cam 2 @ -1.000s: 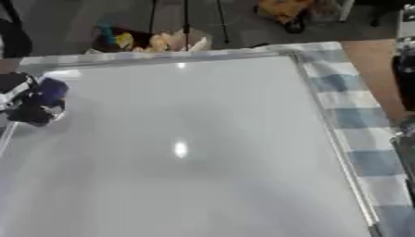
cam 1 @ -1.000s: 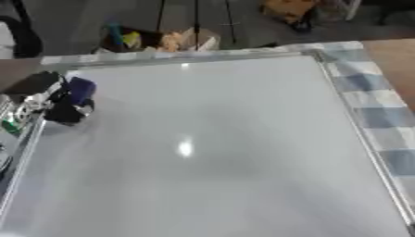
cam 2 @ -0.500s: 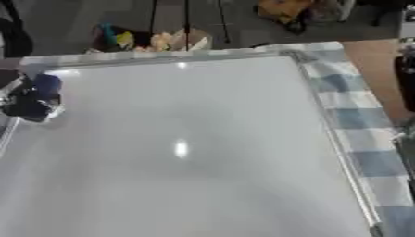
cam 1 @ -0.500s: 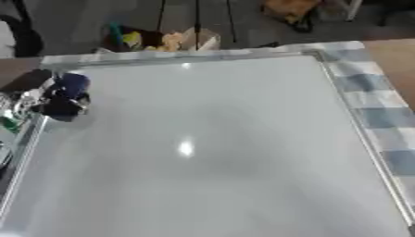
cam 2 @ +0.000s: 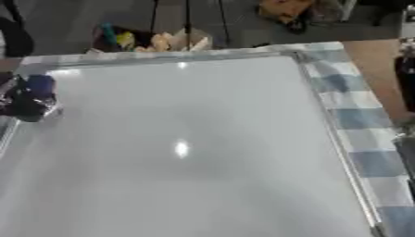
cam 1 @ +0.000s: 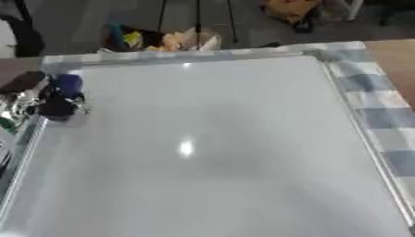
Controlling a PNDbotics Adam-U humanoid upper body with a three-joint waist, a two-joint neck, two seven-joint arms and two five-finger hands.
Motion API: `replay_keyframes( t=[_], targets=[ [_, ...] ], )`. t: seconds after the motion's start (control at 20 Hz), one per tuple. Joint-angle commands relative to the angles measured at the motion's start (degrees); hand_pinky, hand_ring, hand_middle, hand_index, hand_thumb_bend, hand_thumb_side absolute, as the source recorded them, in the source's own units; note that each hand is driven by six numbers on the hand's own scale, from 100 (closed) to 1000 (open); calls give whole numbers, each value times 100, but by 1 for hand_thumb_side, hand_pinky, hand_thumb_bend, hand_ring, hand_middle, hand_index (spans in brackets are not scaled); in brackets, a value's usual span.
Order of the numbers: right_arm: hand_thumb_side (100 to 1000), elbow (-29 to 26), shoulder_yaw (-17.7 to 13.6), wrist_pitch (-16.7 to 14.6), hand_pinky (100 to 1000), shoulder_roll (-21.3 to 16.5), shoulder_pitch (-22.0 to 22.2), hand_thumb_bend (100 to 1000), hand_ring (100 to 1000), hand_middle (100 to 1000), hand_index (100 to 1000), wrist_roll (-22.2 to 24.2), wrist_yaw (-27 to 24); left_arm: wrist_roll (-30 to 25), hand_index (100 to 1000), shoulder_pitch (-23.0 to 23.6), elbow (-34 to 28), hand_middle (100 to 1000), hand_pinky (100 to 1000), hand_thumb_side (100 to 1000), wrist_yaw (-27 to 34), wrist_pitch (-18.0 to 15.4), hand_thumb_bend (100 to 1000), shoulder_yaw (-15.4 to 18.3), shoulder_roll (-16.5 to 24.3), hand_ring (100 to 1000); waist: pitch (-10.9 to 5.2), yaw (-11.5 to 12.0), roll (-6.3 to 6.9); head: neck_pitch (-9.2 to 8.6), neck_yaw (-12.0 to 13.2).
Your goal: Wipe the whiteboard clean with a brush.
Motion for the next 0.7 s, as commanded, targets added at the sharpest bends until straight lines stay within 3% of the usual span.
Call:
replay_keyframes(
  t=[0.05, 0.7],
  targets=[
    [904, -86, -41, 11, 793, -117, -55, 100, 818, 745, 796, -7, -35, -10, 183, -100, -15, 374, 236, 498, 10, 0, 100, 82, 175, 421, -105, 3, -10, -52, 15],
    [903, -86, -41, 6, 794, -119, -67, 100, 817, 744, 791, -30, -42, -218, 212, -116, 204, 379, 258, 500, -245, -90, 100, 46, 103, 435, -99, 3, -16, -56, 41]
  ],
)
